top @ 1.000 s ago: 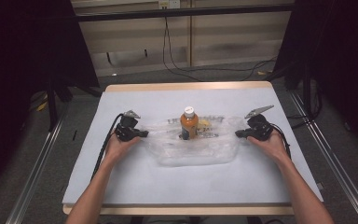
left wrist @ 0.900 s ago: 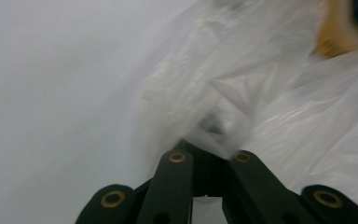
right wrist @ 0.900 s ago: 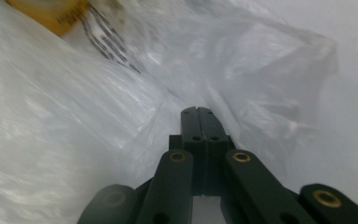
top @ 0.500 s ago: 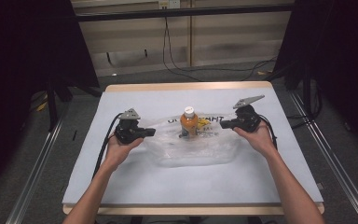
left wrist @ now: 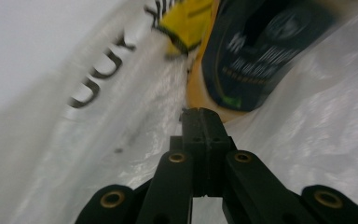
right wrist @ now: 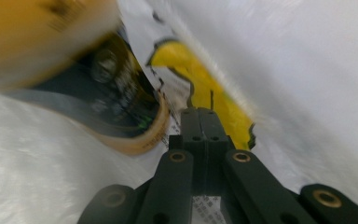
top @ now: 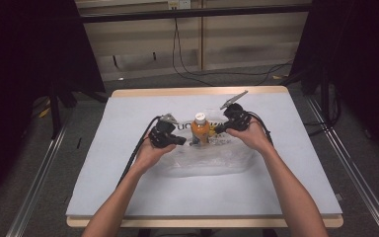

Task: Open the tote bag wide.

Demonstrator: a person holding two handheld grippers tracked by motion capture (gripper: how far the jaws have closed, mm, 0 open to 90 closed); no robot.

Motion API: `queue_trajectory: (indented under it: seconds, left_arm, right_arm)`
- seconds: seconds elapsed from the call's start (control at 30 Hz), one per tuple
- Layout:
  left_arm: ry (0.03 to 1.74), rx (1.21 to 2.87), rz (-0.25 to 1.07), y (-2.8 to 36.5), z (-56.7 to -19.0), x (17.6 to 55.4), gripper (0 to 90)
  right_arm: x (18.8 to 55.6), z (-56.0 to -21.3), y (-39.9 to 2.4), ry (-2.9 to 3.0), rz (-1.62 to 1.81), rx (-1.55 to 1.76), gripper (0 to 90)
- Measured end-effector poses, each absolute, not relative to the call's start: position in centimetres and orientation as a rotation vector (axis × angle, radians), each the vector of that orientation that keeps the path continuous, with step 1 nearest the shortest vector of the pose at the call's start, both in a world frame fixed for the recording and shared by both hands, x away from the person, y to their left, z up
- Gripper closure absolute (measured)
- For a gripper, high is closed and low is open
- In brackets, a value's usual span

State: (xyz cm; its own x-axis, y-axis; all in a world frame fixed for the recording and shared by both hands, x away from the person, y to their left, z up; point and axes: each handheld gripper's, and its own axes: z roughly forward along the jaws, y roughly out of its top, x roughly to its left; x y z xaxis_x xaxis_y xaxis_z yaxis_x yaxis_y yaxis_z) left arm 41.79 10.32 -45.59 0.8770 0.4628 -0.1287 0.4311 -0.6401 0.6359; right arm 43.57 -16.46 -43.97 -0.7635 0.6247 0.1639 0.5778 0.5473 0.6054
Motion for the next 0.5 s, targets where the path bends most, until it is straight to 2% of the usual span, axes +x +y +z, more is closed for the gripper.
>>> queue_trajectory:
  seconds: [0.2,0.5]
  left_arm:
    - [0.562,2.404,-0.004,9.4,-47.1,39.7,90.0]
    - [0.374,2.448,-0.057,8.2,-47.0,35.0,90.0]
  right_arm:
    - [45.4,-46.9,-15.2,2.767,0.903,1.127,90.0]
    - [47.7,-47.2,-14.6,2.683,0.921,1.239,90.0]
